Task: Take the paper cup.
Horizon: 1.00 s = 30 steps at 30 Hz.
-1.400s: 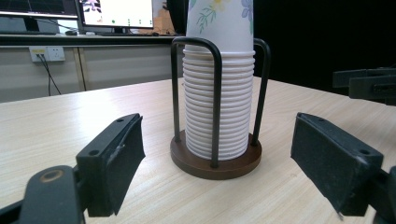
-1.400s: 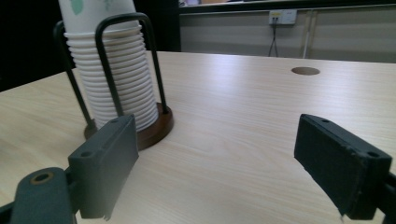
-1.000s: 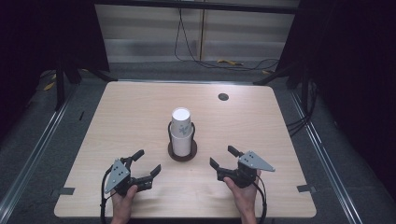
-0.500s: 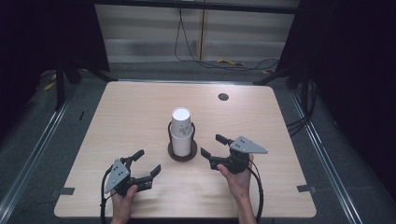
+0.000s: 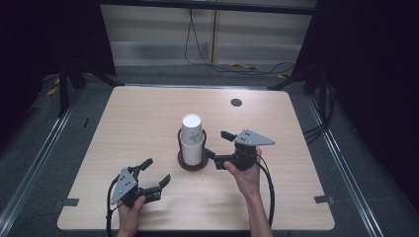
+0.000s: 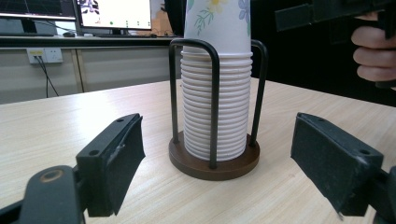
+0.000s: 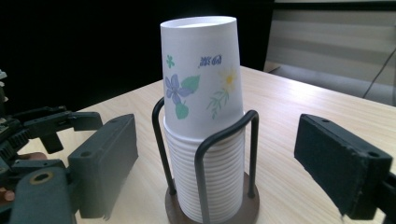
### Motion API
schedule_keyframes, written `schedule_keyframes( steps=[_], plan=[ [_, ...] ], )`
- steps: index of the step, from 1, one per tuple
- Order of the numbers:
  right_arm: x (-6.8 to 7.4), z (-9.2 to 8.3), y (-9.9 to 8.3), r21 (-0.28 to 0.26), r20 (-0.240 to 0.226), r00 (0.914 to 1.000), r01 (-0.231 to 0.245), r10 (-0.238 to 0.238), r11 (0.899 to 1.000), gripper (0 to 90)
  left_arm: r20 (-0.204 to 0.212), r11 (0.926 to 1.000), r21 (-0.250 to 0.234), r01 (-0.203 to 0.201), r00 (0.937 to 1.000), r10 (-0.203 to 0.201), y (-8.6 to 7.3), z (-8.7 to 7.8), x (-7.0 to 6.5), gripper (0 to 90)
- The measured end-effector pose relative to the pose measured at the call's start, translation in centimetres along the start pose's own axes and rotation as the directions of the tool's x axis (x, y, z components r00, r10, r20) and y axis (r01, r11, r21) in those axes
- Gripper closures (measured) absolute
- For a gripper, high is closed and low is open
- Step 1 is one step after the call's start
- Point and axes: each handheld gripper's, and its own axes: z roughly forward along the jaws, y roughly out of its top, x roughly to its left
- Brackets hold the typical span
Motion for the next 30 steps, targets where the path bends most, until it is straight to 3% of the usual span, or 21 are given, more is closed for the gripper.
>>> schedule_keyframes(
  steps=[20, 30],
  plan=[
    [-0.5, 4.3, 4.0, 0.073, -0.067, 0.9959, 0.065, -0.06, 0.995, 17.9, 0.001, 1.0, -0.004, 0.005, 1.0, -0.005, 0.0, 0.0, 0.0, 16.9],
    [-0.5, 5.6, 5.2, 0.119, -0.1, 0.9933, 0.07, -0.058, 0.99, 19.6, 0.001, 1.0, -0.004, 0.007, 1.0, -0.007, 0.0, 0.0, 0.0, 16.9]
  ],
)
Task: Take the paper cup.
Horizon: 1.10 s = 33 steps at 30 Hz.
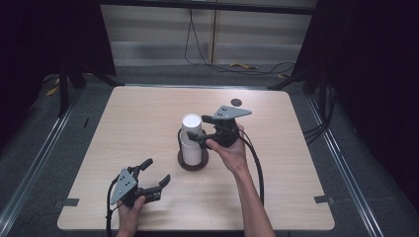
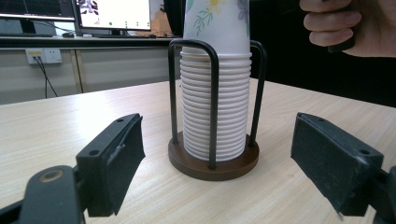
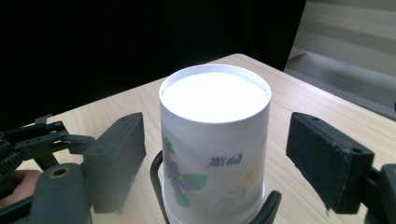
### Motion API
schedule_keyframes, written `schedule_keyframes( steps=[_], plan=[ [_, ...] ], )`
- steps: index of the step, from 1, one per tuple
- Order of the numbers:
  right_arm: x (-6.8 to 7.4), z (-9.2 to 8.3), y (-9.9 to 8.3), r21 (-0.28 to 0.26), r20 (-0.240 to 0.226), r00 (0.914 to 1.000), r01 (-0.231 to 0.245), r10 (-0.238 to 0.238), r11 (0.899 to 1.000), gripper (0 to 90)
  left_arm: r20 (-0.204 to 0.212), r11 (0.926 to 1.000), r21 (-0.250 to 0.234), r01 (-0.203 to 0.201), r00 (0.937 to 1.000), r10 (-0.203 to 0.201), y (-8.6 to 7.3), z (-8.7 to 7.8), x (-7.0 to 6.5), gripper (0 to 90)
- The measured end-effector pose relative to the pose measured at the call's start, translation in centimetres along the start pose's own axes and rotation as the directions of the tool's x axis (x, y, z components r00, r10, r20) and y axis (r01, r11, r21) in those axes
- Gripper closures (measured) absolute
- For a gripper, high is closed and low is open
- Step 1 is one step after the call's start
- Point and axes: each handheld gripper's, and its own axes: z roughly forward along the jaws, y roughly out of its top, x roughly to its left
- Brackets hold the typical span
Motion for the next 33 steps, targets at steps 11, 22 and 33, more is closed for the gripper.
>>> schedule_keyframes(
  steps=[11, 22, 33],
  plan=[
    [-0.2, 1.4, 1.2, 0.068, -0.017, 0.9996, 0.023, -0.022, 0.997, 23.5, 0.002, 1.0, 0.001, 0.0, 1.0, 0.0, 0.0, 0.0, 0.0, 16.9],
    [-0.5, 2.1, 1.4, 0.112, -0.033, 0.9994, 0.015, -0.011, 0.994, 27.1, 0.004, 1.0, 0.001, -0.001, 1.0, 0.001, 0.0, 0.0, 0.0, 16.9],
    [-0.6, 2.2, 1.5, 0.129, -0.047, 0.9989, 0.017, -0.011, 0.992, 30.1, 0.002, 1.0, -0.003, 0.0, 1.0, 0.0, 0.0, 0.0, 0.0, 17.0]
  ],
)
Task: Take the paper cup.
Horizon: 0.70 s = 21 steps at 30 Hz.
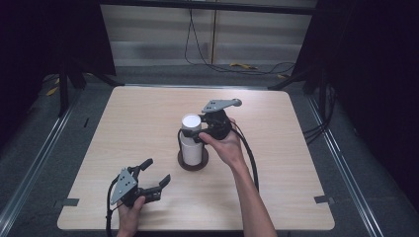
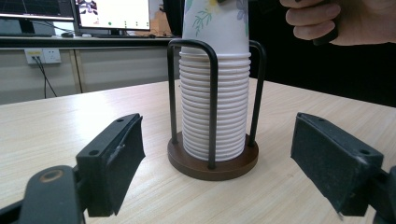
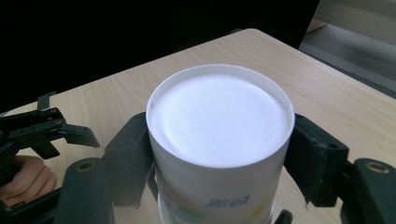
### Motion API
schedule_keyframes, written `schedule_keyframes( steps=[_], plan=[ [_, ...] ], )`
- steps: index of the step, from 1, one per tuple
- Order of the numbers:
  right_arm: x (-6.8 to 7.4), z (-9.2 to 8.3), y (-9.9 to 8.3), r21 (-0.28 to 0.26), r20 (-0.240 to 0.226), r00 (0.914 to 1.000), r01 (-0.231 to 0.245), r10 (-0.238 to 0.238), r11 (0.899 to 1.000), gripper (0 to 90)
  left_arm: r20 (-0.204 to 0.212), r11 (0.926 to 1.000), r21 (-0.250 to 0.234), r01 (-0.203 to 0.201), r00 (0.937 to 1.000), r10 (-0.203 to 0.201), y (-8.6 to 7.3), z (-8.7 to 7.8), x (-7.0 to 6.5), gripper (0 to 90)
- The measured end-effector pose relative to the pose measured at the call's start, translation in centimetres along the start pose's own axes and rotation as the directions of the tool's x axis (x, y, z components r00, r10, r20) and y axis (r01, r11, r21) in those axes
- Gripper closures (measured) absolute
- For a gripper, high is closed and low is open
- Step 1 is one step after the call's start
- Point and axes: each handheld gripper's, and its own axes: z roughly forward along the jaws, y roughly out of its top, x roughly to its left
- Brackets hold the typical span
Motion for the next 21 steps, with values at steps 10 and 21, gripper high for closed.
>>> schedule_keyframes(
  steps=[10, 21],
  plan=[
    [0.1, 0.0, 0.9, 0.039, 0.0, 1.0, 0.005, -0.005, 0.999, 31.6, 0.004, 0.9999, 0.009, -0.009, 1.0, 0.009, 0.0, -0.1, 0.1, 17.0],
    [0.1, -0.4, 1.1, 0.018, 0.001, 1.0, -0.001, 0.001, 1.0, 32.8, 0.001, 0.9999, 0.008, -0.009, 1.0, 0.009, 0.0, -0.1, 0.1, 17.0]
  ],
)
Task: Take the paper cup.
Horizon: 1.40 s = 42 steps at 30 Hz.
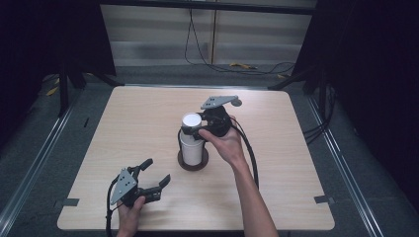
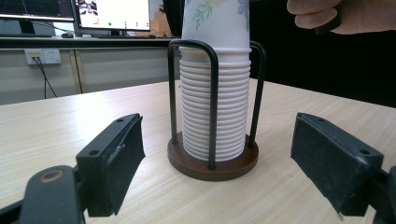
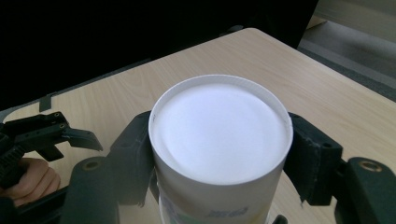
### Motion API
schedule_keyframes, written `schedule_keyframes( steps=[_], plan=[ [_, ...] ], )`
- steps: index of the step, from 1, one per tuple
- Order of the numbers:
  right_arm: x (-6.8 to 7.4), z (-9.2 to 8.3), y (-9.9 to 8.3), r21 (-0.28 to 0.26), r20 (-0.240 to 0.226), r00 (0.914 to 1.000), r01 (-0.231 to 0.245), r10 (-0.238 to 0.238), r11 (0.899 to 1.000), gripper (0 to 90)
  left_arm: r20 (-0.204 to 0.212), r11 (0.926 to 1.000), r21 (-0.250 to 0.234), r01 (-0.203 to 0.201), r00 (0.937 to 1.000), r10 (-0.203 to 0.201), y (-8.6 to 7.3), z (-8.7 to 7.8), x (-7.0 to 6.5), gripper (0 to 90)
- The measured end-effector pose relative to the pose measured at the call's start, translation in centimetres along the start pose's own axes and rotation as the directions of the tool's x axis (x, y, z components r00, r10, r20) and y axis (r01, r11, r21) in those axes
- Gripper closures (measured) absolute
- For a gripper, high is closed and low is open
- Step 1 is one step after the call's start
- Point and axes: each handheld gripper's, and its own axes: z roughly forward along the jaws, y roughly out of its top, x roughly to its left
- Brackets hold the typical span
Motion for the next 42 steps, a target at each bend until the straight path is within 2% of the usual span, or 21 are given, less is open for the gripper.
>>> schedule_keyframes(
  steps=[6, 20, 31, 39, 42],
  plan=[
    [0.1, -0.4, 0.1, -0.017, 0.005, 1.0, 0.006, -0.006, 1.0, 33.0, 0.001, 1.0, 0.001, -0.004, 1.0, 0.004, 0.0, 0.0, 0.0, 17.0],
    [0.0, -1.6, 0.5, -0.109, 0.007, 1.0, 0.001, 0.0, 0.994, 33.4, 0.001, 1.0, -0.005, 0.005, 1.0, -0.005, 0.0, 0.1, -0.1, 16.9],
    [0.0, -2.1, 0.8, -0.145, 0.007, 1.0, -0.003, 0.004, 0.989, 33.8, 0.001, 1.0, -0.003, 0.007, 1.0, -0.007, 0.0, 0.1, -0.1, 17.0],
    [0.2, -3.0, 1.0, -0.204, 0.005, 1.0, -0.006, 0.007, 0.979, 34.1, -0.003, 1.0, -0.002, 0.006, 1.0, -0.006, 0.0, 0.1, 0.0, 17.0],
    [0.2, -3.4, 0.9, -0.235, -0.001, 0.9999, -0.01, 0.01, 0.972, 34.2, 0.0, 1.0, 0.005, -0.002, 1.0, 0.002, 0.0, 0.1, -0.1, 18.0]
  ],
)
